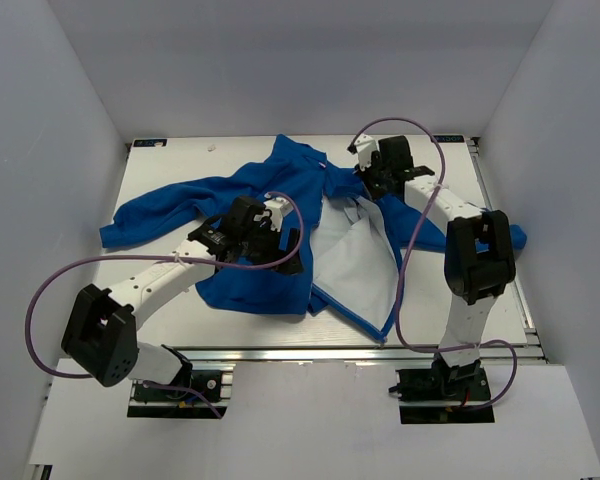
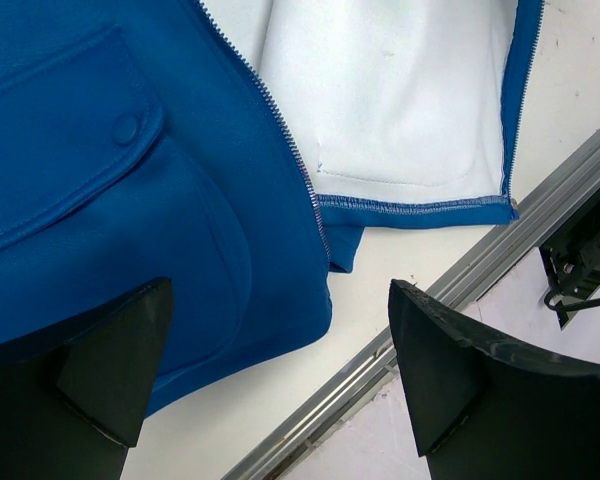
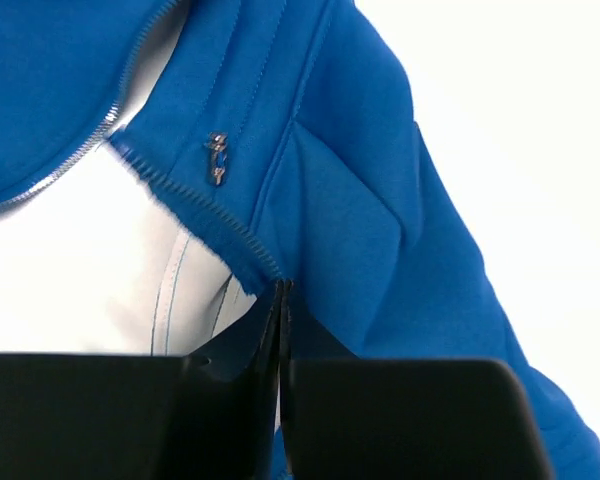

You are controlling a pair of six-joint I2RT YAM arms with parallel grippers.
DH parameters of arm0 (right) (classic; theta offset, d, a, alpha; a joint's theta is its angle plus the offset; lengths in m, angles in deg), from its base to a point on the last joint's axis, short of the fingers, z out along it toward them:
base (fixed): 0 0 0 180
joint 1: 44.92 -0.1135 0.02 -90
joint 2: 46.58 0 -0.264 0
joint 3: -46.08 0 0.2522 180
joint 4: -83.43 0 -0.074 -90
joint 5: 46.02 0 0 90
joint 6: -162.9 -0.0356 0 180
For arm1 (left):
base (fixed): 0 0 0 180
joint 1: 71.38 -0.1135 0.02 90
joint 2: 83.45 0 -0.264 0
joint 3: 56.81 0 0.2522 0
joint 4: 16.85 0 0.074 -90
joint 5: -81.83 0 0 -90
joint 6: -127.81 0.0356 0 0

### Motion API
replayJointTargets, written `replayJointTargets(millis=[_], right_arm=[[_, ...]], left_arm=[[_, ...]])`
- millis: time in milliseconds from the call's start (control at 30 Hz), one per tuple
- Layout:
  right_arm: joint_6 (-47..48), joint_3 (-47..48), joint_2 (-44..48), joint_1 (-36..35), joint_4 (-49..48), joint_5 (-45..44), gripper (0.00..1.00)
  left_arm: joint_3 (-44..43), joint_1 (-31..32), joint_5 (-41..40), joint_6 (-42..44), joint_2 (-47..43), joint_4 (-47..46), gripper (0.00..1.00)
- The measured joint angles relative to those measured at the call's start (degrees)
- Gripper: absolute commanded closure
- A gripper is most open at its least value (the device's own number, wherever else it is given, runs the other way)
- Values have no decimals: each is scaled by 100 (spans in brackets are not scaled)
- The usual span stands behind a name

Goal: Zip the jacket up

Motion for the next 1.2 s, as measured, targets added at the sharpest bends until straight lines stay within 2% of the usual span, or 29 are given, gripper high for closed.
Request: replayJointTargets(millis=[33, 233, 400, 433, 467, 500, 533, 600, 633, 833, 967, 1000, 1033, 1067, 1133, 1167, 1200], right_arm=[[66, 0, 57, 11, 15, 57, 100], [352, -157, 236, 28, 94, 273, 100], [-66, -828, 957, 127, -192, 192, 100], [-94, -817, 1126, 175, -197, 293, 96], [-55, -765, 1270, 203, -177, 348, 87], [17, -649, 1403, 234, -103, 420, 63], [118, -481, 1475, 243, 0, 492, 54], [472, -160, 1502, 216, 175, 616, 21], [656, -17, 1453, 199, 317, 643, 11], [1499, 385, 588, 33, 1204, 684, 11], [1797, 623, -297, -264, 1650, 308, 11], [1829, 656, -487, -358, 1657, 184, 14], [1827, 669, -638, -428, 1613, 70, 19], [1790, 669, -778, -511, 1521, -94, 35], [1617, 669, -973, -636, 1290, -439, 55], [1556, 669, -1003, -656, 1182, -544, 76], [1469, 667, -1016, -658, 1086, -632, 86]], left_arm=[[0, 0, 0, -2, -2, 0, 2], [166, 0, -48, -17, -122, -55, 2], [289, 0, -146, -90, -195, -107, 2], [297, 0, -155, -107, -195, -129, 2], [304, 0, -168, -109, -195, -144, 2], [315, 0, -177, -111, -199, -157, 2], [323, 0, -192, -114, -205, -157, 2], [330, 0, -216, -114, -223, -153, 2], [332, 0, -219, -114, -238, -157, 2], [457, 0, -221, -140, -525, -162, 2], [503, 0, -236, -155, -634, -168, 2], [509, 0, -240, -157, -636, -164, 2], [516, 0, -249, -162, -636, -162, 2], [520, 0, -256, -170, -636, -157, 2], [527, 0, -264, -177, -636, -160, 2], [529, 0, -273, -181, -636, -160, 2], [533, 0, -282, -192, -636, -160, 2]])
